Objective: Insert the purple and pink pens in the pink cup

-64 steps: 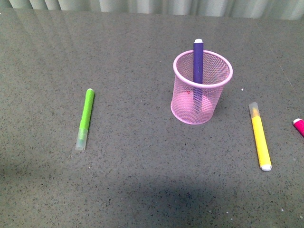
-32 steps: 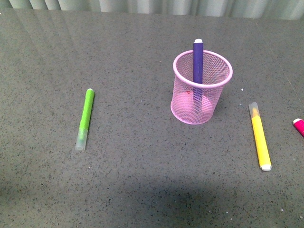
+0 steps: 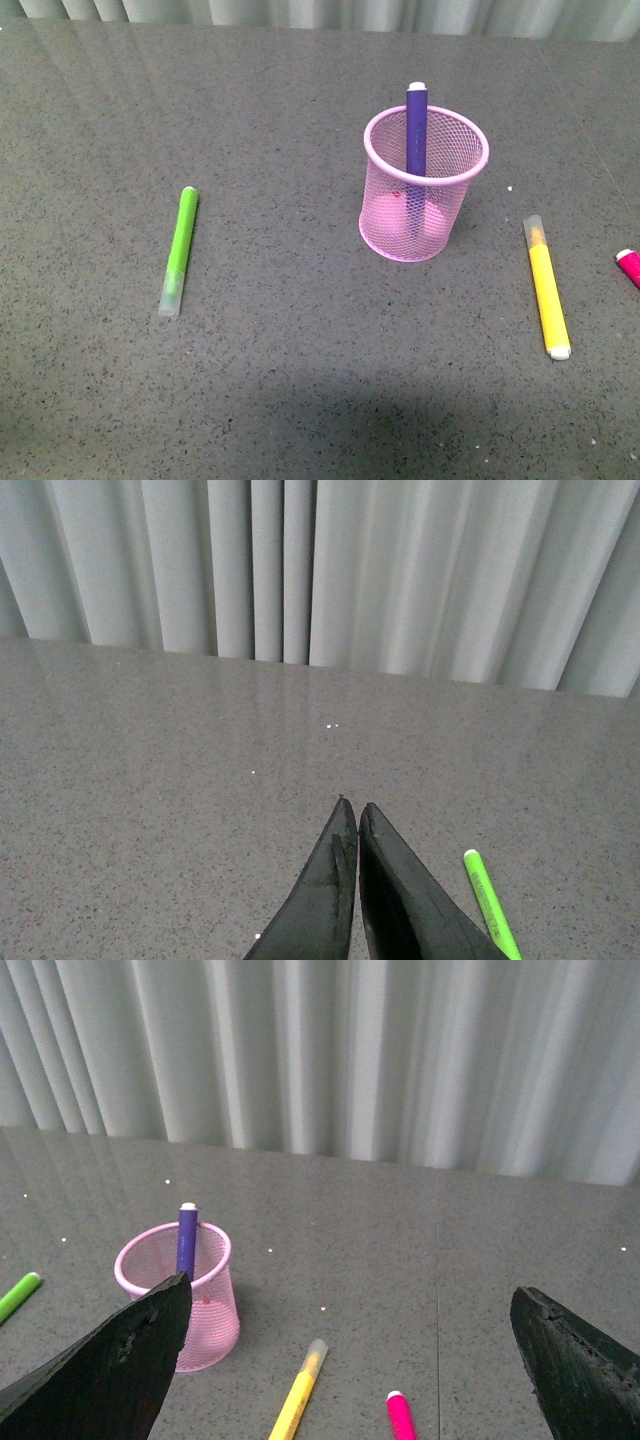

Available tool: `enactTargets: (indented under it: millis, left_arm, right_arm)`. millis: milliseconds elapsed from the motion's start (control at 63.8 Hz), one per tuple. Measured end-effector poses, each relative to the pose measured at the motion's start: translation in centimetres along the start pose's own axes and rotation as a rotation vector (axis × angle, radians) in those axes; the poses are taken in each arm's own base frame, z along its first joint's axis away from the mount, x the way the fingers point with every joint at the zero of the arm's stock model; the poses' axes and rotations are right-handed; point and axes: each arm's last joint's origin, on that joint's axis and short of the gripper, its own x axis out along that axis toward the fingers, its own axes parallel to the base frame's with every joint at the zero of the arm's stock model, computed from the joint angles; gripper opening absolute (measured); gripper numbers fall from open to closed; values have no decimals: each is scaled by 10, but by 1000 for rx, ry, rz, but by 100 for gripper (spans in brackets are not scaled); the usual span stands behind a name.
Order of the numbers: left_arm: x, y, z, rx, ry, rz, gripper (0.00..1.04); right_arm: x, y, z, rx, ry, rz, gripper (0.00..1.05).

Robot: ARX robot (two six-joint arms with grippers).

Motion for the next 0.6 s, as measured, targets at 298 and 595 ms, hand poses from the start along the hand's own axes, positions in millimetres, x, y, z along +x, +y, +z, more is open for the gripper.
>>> enactTargets:
  millis: [298,595]
  left_arm:
    - [-6,0,0,0,-2,0,2]
    - [-16,0,-4,0,27,0,2]
  right_arm:
    - [0,0,0,0,0,0,97]
    - [0,0,0,0,0,0,97]
